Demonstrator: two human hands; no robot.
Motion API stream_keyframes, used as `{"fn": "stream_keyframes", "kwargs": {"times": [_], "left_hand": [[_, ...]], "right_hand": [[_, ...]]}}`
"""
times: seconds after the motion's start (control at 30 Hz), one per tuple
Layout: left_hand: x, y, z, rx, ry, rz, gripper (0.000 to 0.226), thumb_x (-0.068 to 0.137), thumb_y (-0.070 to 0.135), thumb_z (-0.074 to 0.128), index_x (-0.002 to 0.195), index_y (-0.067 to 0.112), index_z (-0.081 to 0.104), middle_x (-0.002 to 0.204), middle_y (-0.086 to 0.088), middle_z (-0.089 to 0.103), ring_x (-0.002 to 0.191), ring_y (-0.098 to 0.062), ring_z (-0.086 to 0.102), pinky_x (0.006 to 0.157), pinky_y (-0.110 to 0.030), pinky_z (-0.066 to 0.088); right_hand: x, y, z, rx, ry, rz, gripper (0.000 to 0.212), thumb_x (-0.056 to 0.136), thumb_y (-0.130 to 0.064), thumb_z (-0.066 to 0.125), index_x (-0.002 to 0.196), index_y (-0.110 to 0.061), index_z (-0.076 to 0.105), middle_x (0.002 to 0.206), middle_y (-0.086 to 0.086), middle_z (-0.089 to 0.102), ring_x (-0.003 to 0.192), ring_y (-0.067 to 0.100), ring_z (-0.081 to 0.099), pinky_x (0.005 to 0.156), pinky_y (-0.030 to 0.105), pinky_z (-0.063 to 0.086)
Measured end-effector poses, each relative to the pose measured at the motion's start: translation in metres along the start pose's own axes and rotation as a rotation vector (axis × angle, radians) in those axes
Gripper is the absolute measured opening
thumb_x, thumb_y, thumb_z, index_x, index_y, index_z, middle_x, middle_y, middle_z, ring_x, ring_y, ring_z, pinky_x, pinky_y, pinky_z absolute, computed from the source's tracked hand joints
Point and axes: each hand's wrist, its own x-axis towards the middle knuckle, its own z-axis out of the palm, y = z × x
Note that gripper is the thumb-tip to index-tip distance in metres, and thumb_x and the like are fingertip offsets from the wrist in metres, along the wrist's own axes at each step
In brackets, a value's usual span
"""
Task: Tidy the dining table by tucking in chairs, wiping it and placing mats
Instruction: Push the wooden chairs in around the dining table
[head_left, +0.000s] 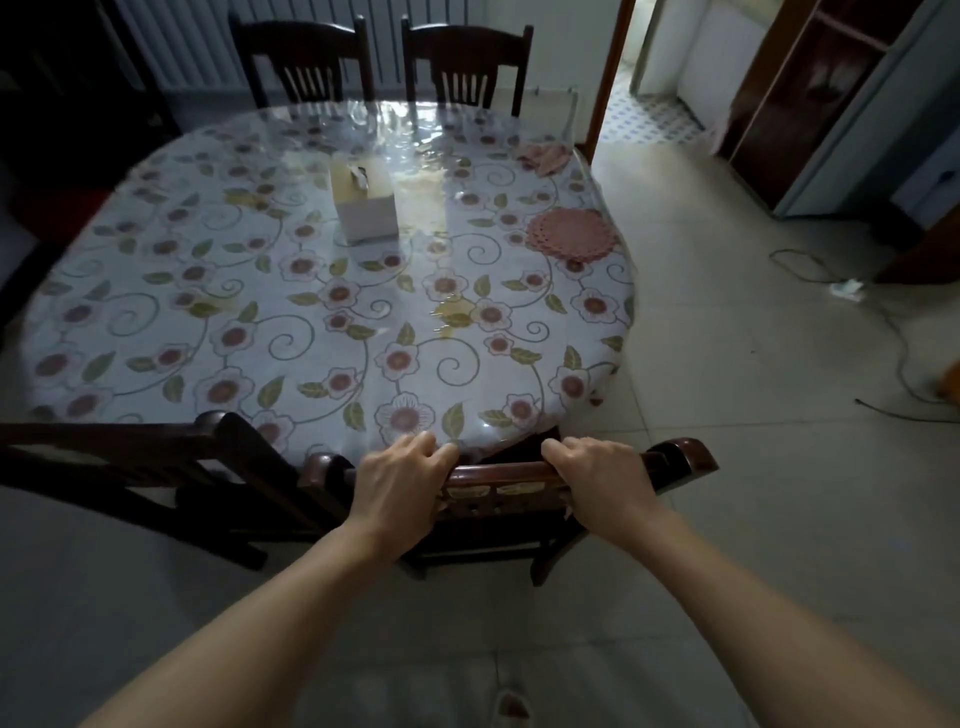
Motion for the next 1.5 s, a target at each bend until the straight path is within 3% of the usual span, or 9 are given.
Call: {"fn": "stream_keyframes", "kwargs": {"times": [0.13,0.37,0.53,0.7,1.0,1.23,1.33,1.43,1.5], "left_hand": [[-0.004,0.004,0.003,-0.013,-0.032,-0.02,0.049,0.037,0.024,0.088,0.081,0.026,0.064,0.072,0.008,0.059,0.063,-0.015,0.062,0.038,-0.023,0.032],[-0.008,-0.02,0.007,0.003,-0.057,0.022,0.052,0.035,0.02,0.086,0.083,0.028,0.067,0.069,0.009,0.056,0.061,-0.014,0.06,0.038,-0.02,0.03],[-0.002,-0.04,0.014,0.037,-0.062,0.002,0.046,0.034,0.013,0.087,0.07,0.021,0.059,0.064,0.005,0.053,0.053,-0.016,0.053,0.04,-0.022,0.022],[0.021,-0.049,0.016,0.032,-0.017,-0.023,0.047,0.033,0.01,0.087,0.07,0.019,0.059,0.064,0.002,0.054,0.053,-0.018,0.055,0.043,-0.019,0.017],[0.032,-0.042,0.018,0.014,-0.017,-0.083,0.046,0.033,0.005,0.086,0.071,0.015,0.062,0.063,-0.002,0.054,0.051,-0.02,0.055,0.042,-0.021,0.023],[0.029,-0.038,0.019,0.037,-0.013,-0.159,0.052,0.034,0.007,0.089,0.078,0.014,0.064,0.068,-0.003,0.056,0.056,-0.022,0.056,0.045,-0.023,0.025],[0.028,-0.035,0.02,0.006,-0.024,-0.19,0.046,0.05,0.009,0.085,0.09,0.014,0.063,0.081,-0.005,0.059,0.071,-0.024,0.058,0.052,-0.027,0.029],[0.028,-0.031,0.017,-0.022,-0.063,-0.193,0.033,0.079,0.016,0.067,0.11,0.017,0.055,0.104,-0.004,0.056,0.095,-0.024,0.055,0.064,-0.03,0.031],[0.028,-0.026,0.013,-0.022,-0.102,-0.178,0.03,0.087,0.016,0.058,0.116,0.017,0.05,0.11,-0.004,0.052,0.1,-0.023,0.052,0.067,-0.029,0.033]], "right_hand": [[-0.012,-0.004,0.004,-0.045,0.076,0.034,0.046,0.03,0.0,0.076,0.066,-0.018,0.054,0.052,-0.003,0.053,0.044,0.019,0.054,0.042,0.022,0.03],[-0.008,-0.024,0.02,0.003,0.28,0.036,0.03,0.047,-0.004,0.077,0.066,-0.015,0.055,0.054,-0.002,0.052,0.048,0.021,0.052,0.049,0.024,0.028],[0.008,-0.04,0.033,0.037,0.332,0.025,0.012,0.06,-0.008,0.061,0.064,-0.017,0.054,0.054,-0.002,0.053,0.049,0.02,0.052,0.049,0.025,0.033],[0.039,-0.026,0.035,0.028,0.313,0.014,0.029,0.051,-0.009,0.081,0.068,-0.017,0.058,0.06,-0.002,0.06,0.055,0.021,0.057,0.053,0.026,0.037],[0.056,-0.007,0.032,0.036,0.232,-0.073,0.042,0.041,-0.011,0.087,0.074,-0.016,0.061,0.068,-0.002,0.064,0.061,0.021,0.06,0.056,0.027,0.041],[0.055,-0.016,0.036,-0.005,0.19,0.048,0.044,0.046,-0.007,0.087,0.081,-0.014,0.062,0.073,0.004,0.064,0.064,0.025,0.06,0.058,0.033,0.046],[0.054,-0.017,0.036,-0.025,0.168,0.084,0.043,0.05,-0.005,0.085,0.084,-0.015,0.062,0.077,0.004,0.065,0.068,0.026,0.061,0.061,0.035,0.047],[0.052,-0.009,0.034,-0.014,0.122,0.031,0.048,0.047,-0.008,0.086,0.089,-0.015,0.063,0.08,0.002,0.067,0.071,0.026,0.064,0.061,0.036,0.048],[0.05,-0.005,0.032,-0.009,0.103,0.005,0.049,0.05,-0.006,0.085,0.093,-0.015,0.065,0.081,0.002,0.068,0.072,0.025,0.065,0.061,0.035,0.047]]}}
